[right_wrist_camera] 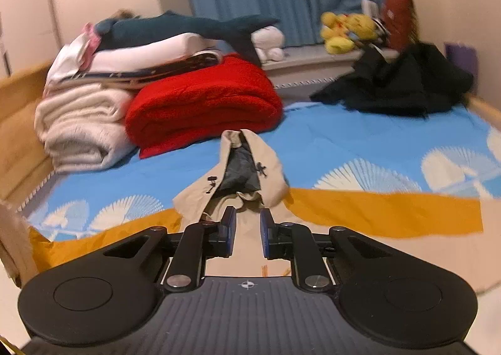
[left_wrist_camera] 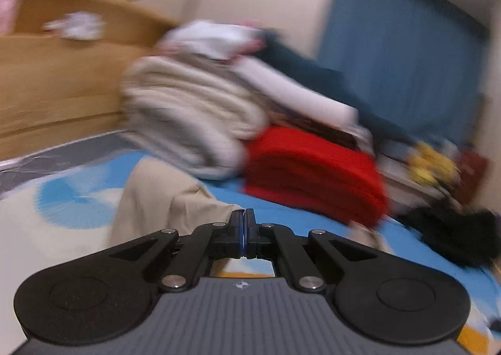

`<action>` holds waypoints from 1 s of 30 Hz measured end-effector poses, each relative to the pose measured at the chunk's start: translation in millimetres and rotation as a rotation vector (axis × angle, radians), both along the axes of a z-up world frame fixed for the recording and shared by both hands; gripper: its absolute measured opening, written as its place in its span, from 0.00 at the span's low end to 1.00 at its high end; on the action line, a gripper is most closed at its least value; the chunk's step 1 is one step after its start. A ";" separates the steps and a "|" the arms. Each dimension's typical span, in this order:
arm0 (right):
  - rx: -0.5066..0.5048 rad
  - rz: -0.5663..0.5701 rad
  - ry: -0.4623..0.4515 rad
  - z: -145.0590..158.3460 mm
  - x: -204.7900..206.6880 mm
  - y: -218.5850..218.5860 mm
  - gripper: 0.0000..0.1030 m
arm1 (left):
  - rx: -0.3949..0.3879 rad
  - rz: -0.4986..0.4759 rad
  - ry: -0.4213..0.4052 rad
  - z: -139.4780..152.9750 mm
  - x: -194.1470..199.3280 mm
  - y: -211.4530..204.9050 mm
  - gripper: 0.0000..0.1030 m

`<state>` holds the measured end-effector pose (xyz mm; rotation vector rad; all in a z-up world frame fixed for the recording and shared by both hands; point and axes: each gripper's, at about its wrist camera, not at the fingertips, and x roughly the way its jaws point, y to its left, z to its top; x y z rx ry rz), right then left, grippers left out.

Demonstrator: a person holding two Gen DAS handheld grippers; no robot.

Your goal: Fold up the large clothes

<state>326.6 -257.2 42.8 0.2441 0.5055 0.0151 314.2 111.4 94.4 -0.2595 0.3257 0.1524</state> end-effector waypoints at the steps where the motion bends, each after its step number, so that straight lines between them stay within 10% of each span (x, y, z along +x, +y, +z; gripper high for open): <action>1: 0.003 -0.010 0.003 -1.2 -2.3 -3.7 0.16 | 0.004 -0.095 0.001 -5.9 1.9 -33.5 0.00; 6: -0.038 -0.067 0.026 -14.3 -9.4 -20.1 0.18 | 0.099 -0.667 0.200 -61.2 7.8 -178.6 0.06; 8: -0.033 -0.079 0.054 -20.9 -7.1 -26.7 0.18 | 0.120 -0.748 0.251 -77.0 6.8 -198.3 0.28; 13: -0.034 -0.097 0.061 -28.9 2.6 -35.4 0.18 | -0.023 -0.512 0.334 -84.1 46.4 -143.0 0.34; 19: -0.025 -0.064 0.122 -52.6 24.1 -25.9 0.18 | 0.023 -0.132 0.540 -110.7 88.1 -88.9 0.34; 23: -0.056 0.024 0.166 -68.8 40.2 0.9 0.18 | -0.136 -0.061 0.603 -122.9 95.0 -62.4 0.34; 30: -0.175 0.201 0.250 -103.7 63.4 58.9 0.37 | -0.160 -0.061 0.624 -119.6 98.5 -58.0 0.37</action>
